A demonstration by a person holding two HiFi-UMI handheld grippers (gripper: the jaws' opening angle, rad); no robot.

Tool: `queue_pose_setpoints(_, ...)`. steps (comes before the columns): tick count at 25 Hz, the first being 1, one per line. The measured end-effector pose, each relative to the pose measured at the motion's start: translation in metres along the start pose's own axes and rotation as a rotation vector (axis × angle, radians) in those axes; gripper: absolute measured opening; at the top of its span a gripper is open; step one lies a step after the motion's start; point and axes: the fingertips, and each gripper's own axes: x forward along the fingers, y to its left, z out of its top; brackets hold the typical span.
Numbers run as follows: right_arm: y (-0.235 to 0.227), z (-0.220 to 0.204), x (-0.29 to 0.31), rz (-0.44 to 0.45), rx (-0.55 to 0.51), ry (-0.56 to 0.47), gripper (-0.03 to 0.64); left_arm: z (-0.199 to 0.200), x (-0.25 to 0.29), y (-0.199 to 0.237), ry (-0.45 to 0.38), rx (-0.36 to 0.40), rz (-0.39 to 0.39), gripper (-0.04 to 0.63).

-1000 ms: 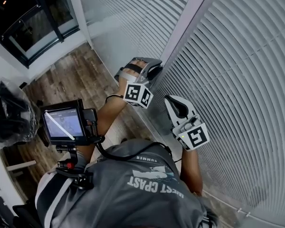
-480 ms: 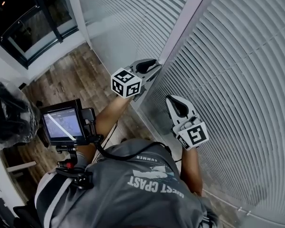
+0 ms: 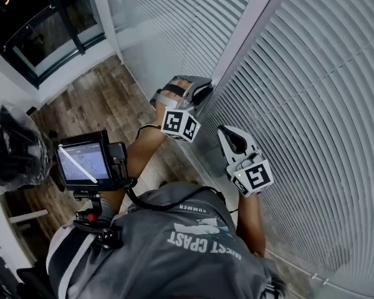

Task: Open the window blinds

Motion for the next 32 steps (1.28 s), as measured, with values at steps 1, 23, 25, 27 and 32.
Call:
queue_pose_setpoints(1,0.001,0.000,0.001,0.002,0.001,0.001,0.006,0.000,0.000,0.000,-0.002,0.000,0.001,0.124)
queue_pose_setpoints(23,0.000,-0.008,-0.001,-0.010,0.019,0.021,0.006,0.000,-0.002,0.011,-0.220,-0.879,-0.118,0.124)
queue_pose_setpoints(25,-0.002,-0.006,0.000,-0.011,-0.002,0.021,0.006,0.005,0.000,0.002,-0.068,-0.367,-0.045,0.124)
queue_pose_setpoints(27,-0.004,-0.001,0.004,-0.010,-0.026,0.020,0.006,0.007,0.002,-0.003,-0.013,-0.155,-0.027,0.124)
queue_pose_setpoints(32,-0.008,0.010,0.012,-0.002,-0.075,0.015,0.006,0.007,0.003,-0.002,-0.043,-0.217,-0.041,0.124)
